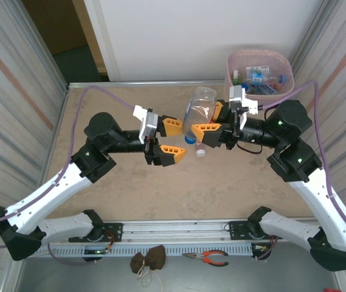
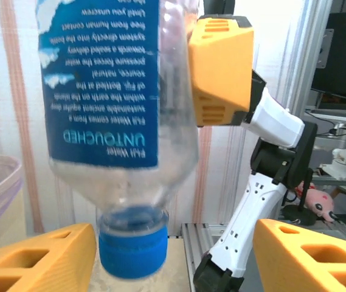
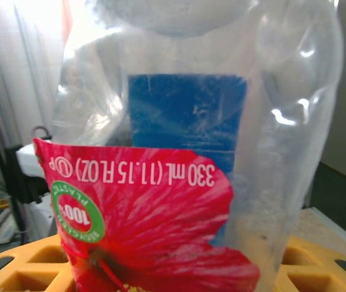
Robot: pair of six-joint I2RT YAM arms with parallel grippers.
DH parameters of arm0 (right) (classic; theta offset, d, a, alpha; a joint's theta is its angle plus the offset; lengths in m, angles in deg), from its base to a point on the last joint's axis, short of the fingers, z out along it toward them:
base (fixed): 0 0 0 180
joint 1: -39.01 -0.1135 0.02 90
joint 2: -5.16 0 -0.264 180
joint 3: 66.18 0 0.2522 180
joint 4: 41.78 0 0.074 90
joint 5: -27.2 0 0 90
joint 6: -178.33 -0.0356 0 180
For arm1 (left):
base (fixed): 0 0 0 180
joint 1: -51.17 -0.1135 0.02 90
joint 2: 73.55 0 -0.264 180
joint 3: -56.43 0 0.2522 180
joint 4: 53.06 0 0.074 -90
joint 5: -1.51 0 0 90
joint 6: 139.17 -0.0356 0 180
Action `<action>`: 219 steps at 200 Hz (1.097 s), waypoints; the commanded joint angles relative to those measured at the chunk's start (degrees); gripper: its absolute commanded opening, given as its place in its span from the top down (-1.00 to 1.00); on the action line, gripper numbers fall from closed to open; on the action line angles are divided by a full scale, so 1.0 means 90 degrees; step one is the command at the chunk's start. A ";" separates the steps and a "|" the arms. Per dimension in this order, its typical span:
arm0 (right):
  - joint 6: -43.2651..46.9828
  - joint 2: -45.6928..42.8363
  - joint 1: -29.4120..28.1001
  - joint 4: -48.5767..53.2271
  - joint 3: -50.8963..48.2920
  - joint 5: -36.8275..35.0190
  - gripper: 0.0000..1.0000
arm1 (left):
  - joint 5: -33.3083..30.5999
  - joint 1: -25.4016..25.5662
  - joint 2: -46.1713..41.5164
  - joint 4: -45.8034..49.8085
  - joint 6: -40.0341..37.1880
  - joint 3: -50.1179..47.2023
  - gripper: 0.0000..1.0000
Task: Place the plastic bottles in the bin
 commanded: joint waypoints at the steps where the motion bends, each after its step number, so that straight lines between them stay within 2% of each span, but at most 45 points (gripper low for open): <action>1: 0.0255 -0.0072 0.0275 0.0216 0.0293 -0.0649 0.07 | -0.0460 0.0024 -0.0202 0.0205 -0.0188 -0.0169 -0.41; 25: 0.0026 -0.0014 0.1003 0.0229 0.0379 -0.0786 0.09 | -0.0819 0.0013 -0.0352 0.0370 -0.0257 -0.0330 -0.46; 54: -0.0356 0.0109 0.2223 0.0326 0.0523 -0.0835 0.10 | -0.1061 -0.0019 -0.0493 0.0432 -0.0261 -0.0511 -0.47; 81: -0.0586 0.0671 0.3175 0.0582 0.0715 -0.0860 0.13 | -0.1111 -0.0049 -0.0574 0.0431 -0.0237 -0.0593 -0.47; 105: -0.0584 0.1139 0.3745 0.0845 0.0986 -0.1058 0.17 | -0.1121 -0.0063 -0.0604 0.0475 -0.0237 -0.0615 -0.47; 140: -0.0376 0.1993 0.4232 0.1485 0.1621 -0.1615 0.23 | -0.1150 -0.0073 -0.0657 0.0543 -0.0252 -0.0640 -0.47; 165: -0.0339 0.2606 0.4449 0.1749 0.2002 -0.1686 0.26 | -0.1187 -0.0073 -0.0676 0.0564 -0.0234 -0.0679 -0.47; 219: -0.0222 0.3773 0.4512 0.2178 0.2667 -0.1807 0.29 | -0.1240 -0.0131 -0.0660 0.0590 -0.0230 -0.0702 -0.48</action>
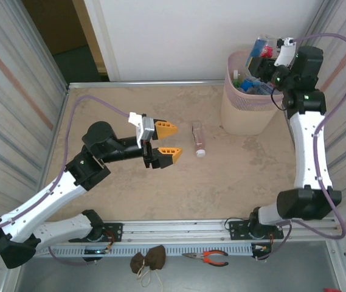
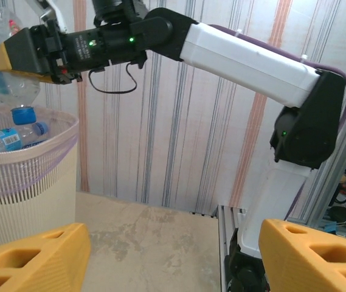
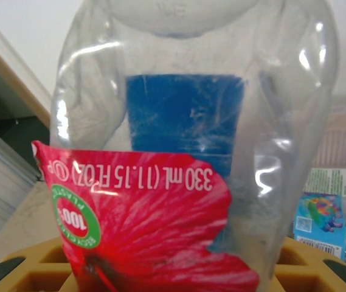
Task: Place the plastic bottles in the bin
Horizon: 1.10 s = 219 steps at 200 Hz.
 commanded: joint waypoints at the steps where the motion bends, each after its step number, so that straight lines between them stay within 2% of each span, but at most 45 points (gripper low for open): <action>1: 0.0165 0.0353 0.0010 0.0259 0.0325 -0.0119 0.29 | -0.0083 -0.0071 -0.0094 0.0006 -0.0061 -0.0048 -0.48; 40: 0.0277 0.0974 -0.0061 0.0469 0.0655 -0.0179 0.27 | -0.0083 -0.0124 -0.0087 0.0047 -0.0052 -0.0089 -0.48; 125: 0.0731 0.2177 -0.0572 0.1417 0.1786 -0.1028 0.21 | -0.0150 -0.0198 -0.0195 0.0065 -0.0007 -0.0223 -0.49; 163: 0.0728 0.2527 -0.0642 0.1685 0.2176 -0.1261 0.20 | -0.0218 -0.0254 -0.0320 0.0074 0.0012 -0.0325 -0.49; 219: 0.0738 0.2809 -0.0696 0.2184 0.2681 -0.1371 0.08 | -0.0230 -0.0315 -0.0374 0.0072 0.0047 -0.0403 -0.50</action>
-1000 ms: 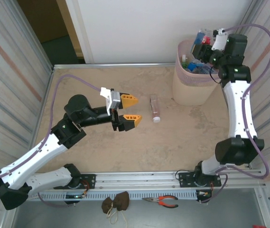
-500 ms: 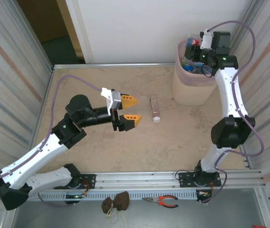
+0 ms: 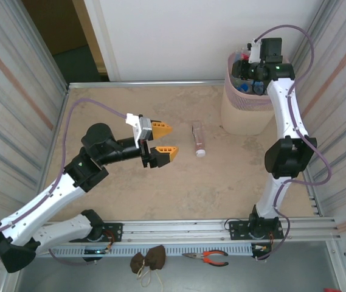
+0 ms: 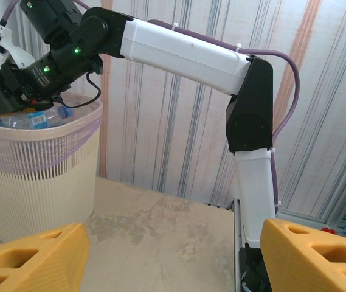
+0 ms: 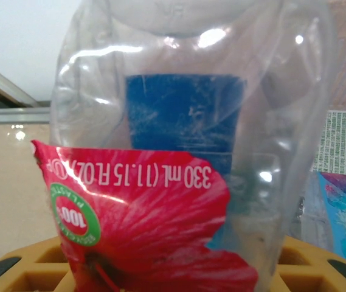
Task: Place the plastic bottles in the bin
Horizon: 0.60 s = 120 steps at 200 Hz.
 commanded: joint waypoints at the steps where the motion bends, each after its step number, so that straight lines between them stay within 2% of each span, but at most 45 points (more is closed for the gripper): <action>1: 0.0124 0.0079 -0.0059 0.0318 0.0349 -0.0126 0.08 | -0.0061 -0.0060 -0.0163 -0.0040 0.0046 -0.0063 -0.50; 39: 0.0162 -0.0006 -0.0094 0.0549 0.0541 -0.0210 0.02 | -0.0040 -0.0089 -0.0162 -0.0049 0.0055 -0.0067 -0.51; 120: 0.0256 -0.0366 -0.0132 0.0726 0.0767 -0.0428 -0.32 | -0.0041 -0.0099 -0.0165 -0.0134 0.0116 -0.0121 -0.52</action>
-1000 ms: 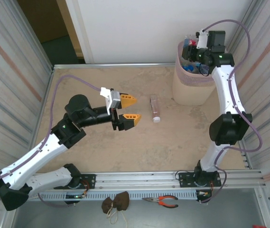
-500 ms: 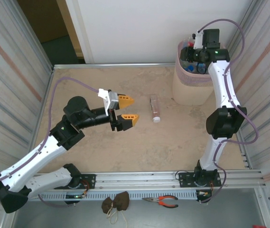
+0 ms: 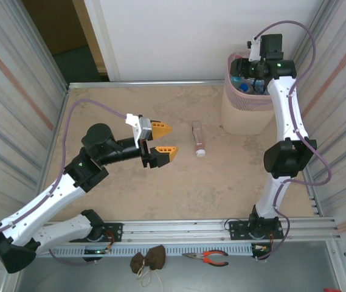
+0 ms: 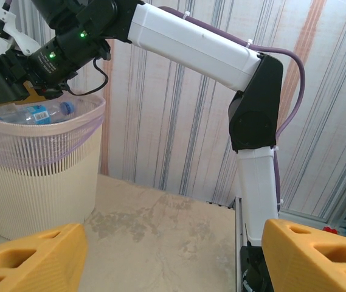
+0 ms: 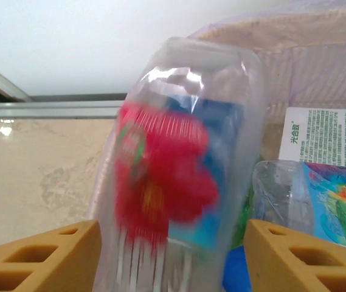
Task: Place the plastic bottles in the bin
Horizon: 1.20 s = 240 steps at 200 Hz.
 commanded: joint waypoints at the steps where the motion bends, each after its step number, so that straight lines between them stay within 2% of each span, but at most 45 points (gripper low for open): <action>1: 0.0167 -0.0362 -0.0044 0.0118 0.0266 -0.0139 -0.33 | -0.0041 -0.0058 -0.0158 -0.0112 0.0099 -0.0059 -0.52; 57: 0.0229 -0.0594 -0.0091 0.0171 0.0325 -0.0178 -0.25 | -0.0176 -0.0056 -0.0093 -0.0039 0.0142 -0.0022 -0.50; 107: 0.0215 -0.1073 -0.0156 0.0214 0.0030 -0.0099 -0.19 | -0.0993 -0.0053 0.0650 0.1178 0.0183 0.0645 -0.44; 166: 0.0195 -0.2375 -0.0071 -0.0122 -0.1411 -0.0048 -0.19 | -0.1996 0.0014 0.1911 0.2327 0.0658 0.1354 -0.28; 203: 0.0060 -0.3218 0.0469 -0.0311 -0.2381 0.0219 -0.19 | -0.2887 0.0187 0.2638 0.2680 0.1065 0.1543 -0.19; 240: -0.0025 -0.4013 0.0941 -0.0553 -0.3289 0.0468 -0.18 | -0.3263 0.0368 0.3593 0.3189 0.1577 0.1995 -0.19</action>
